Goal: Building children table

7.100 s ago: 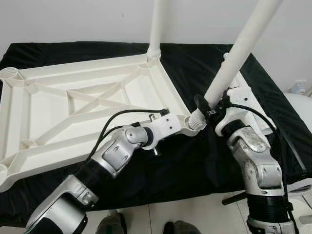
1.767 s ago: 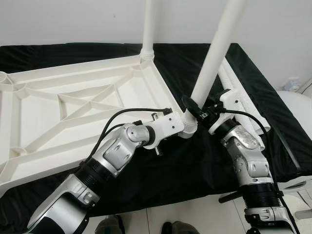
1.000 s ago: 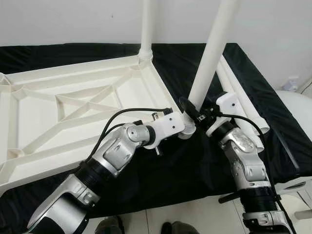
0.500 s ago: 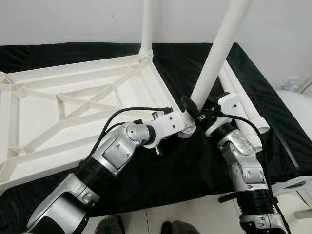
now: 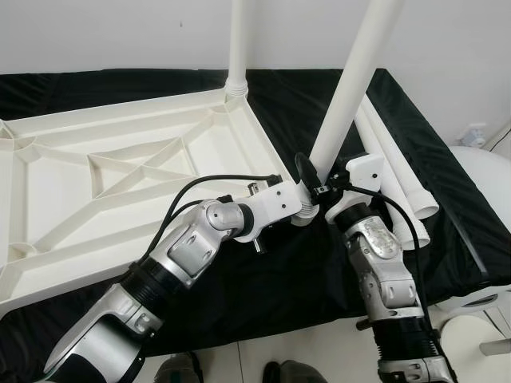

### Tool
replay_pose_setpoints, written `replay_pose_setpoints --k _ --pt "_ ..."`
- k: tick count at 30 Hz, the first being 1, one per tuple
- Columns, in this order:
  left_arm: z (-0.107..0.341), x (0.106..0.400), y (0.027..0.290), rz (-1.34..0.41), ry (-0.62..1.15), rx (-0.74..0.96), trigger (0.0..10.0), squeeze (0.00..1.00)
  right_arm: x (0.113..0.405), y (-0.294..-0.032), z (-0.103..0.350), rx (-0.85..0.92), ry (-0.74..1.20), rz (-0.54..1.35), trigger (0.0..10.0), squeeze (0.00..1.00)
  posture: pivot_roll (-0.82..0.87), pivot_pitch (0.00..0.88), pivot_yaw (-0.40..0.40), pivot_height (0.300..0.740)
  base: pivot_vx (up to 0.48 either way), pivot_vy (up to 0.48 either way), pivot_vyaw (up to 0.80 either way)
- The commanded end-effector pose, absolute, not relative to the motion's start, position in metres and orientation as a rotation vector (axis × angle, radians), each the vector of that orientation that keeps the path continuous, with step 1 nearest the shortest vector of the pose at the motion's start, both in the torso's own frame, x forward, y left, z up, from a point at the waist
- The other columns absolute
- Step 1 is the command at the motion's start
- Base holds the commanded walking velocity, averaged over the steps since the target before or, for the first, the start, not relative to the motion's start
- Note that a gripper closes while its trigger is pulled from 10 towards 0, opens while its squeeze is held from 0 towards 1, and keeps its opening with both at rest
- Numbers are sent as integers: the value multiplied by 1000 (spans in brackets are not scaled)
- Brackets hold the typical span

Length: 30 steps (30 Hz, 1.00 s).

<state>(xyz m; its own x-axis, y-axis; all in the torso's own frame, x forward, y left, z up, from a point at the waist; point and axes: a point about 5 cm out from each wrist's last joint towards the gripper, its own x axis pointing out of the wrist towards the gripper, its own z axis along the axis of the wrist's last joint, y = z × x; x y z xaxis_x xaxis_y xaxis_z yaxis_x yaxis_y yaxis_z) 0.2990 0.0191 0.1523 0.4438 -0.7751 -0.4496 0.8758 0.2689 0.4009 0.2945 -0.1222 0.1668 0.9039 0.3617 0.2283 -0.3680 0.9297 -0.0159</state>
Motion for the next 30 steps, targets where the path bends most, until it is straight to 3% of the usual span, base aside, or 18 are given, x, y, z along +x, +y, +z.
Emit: replay_pose_setpoints --k 1,19,30 --pt "155 297 17 -1146 169 672 10000 0 288 -118 121 21 5 374 10000 0 19 107 -33 740 0 0 0" --pt "156 296 18 -1151 170 678 10000 0 280 -113 131 7 -59 254 10000 0 26 108 -28 740 0 0 0" --pt "155 295 19 -1155 174 683 10000 0 274 -135 129 81 -61 -20 10000 0 31 104 -28 740 0 0 0"
